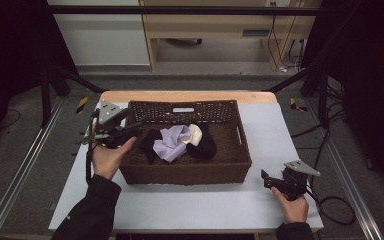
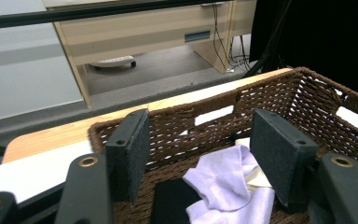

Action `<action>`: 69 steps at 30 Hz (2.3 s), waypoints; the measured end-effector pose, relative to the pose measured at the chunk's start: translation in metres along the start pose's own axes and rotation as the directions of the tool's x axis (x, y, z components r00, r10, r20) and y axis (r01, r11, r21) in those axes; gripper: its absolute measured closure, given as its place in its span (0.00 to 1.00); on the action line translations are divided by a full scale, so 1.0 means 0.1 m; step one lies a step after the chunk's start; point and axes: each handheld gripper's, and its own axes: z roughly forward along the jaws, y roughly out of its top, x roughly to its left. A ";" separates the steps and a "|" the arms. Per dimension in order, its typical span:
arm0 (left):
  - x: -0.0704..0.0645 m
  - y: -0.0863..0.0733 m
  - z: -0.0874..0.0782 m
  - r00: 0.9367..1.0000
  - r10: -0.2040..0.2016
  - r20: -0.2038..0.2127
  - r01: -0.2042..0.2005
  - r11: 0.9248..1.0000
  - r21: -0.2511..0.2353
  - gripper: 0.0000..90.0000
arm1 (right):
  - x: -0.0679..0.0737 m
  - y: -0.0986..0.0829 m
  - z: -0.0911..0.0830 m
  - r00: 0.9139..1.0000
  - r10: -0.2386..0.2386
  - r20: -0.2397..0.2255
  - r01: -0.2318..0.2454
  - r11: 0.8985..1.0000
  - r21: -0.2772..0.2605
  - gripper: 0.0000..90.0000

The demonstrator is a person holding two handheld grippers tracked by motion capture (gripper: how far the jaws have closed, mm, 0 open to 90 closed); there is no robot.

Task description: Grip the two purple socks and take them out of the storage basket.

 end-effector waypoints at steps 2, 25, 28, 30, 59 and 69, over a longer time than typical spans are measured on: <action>-0.05 0.02 0.07 1.000 0.007 0.001 -0.007 1.000 0.005 0.42 | 0.00 0.00 0.00 1.000 -0.001 0.000 0.001 1.000 0.000 0.06; -0.41 -0.14 0.87 0.998 0.034 0.047 -0.038 0.994 0.102 0.46 | 0.00 0.00 0.00 1.000 0.000 -0.003 0.000 1.000 0.004 0.06; -0.46 -0.21 0.98 0.998 0.029 0.059 -0.037 0.992 0.124 0.48 | 0.00 0.00 0.00 1.000 -0.001 -0.004 0.001 1.000 0.005 0.06; -0.49 -0.25 1.03 0.997 0.028 0.068 -0.038 0.989 0.144 0.49 | 0.00 0.00 0.00 1.000 -0.002 -0.004 0.002 1.000 0.005 0.06; -0.62 -0.59 1.36 0.989 0.130 0.066 -0.146 0.908 0.393 0.60 | 0.00 0.00 0.01 1.000 -0.005 -0.007 0.005 1.000 0.010 0.07; -0.61 -0.64 1.41 0.985 0.160 0.064 -0.171 0.881 0.441 0.65 | 0.00 0.00 0.01 1.000 -0.007 -0.008 0.007 1.000 0.008 0.07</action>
